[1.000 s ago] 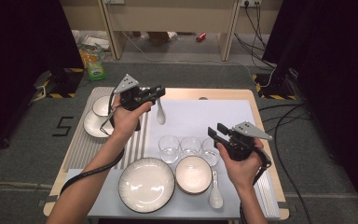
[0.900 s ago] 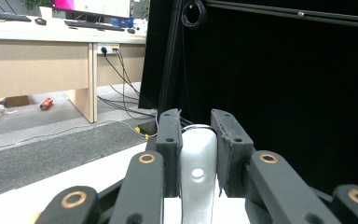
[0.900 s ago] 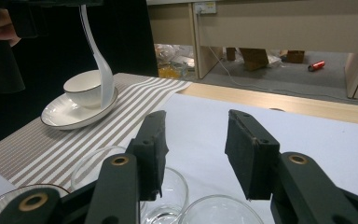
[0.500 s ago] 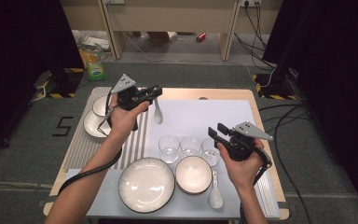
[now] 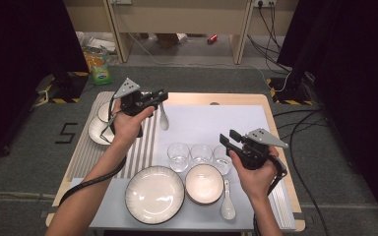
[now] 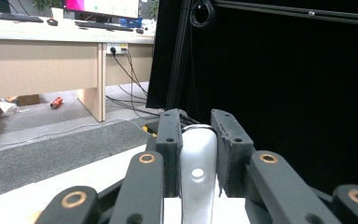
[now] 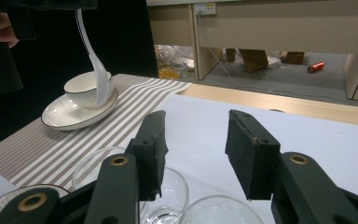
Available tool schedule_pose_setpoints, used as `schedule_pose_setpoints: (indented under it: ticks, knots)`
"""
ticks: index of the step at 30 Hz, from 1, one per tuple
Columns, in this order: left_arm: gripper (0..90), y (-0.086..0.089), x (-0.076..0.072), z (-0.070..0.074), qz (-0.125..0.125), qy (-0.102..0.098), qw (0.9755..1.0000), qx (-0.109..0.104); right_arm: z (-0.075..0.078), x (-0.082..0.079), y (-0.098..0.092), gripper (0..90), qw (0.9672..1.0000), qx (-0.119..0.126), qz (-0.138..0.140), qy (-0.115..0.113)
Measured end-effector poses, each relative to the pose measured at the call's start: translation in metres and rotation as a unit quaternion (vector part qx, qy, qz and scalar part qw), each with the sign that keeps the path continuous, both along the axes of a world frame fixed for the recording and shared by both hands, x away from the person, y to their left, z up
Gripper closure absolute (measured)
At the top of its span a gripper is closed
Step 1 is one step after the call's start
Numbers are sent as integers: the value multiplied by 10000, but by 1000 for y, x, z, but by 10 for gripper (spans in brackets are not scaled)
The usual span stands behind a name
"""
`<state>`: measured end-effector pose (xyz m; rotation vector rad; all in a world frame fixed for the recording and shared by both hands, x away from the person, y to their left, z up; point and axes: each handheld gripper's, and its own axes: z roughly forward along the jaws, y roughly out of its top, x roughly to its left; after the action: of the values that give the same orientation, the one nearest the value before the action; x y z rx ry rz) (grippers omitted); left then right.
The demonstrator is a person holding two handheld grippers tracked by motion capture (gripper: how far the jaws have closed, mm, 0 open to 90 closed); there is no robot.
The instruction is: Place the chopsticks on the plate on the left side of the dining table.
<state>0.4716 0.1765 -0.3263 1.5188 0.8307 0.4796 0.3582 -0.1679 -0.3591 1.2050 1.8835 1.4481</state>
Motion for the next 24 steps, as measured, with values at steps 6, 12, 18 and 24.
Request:
schedule_pose_setpoints:
  ticks: [6, 12, 18, 24]
  knots:
    - [732, 2, 0, 1, 27, -9, 10000, 6, 0, 0, 0, 574, 10000, 14, 4, 2]
    - [732, 5, 1, 1, 54, -9, 10000, 13, 0, 0, 1, 574, 10000, 20, 3, -7]
    - [732, 8, 2, 2, 91, -2, 10000, 3, 0, 0, 2, 573, 10000, 47, 13, 22]
    - [732, 10, 2, 2, 112, -7, 9999, 14, 0, 0, 2, 574, 10000, 29, 16, 15]
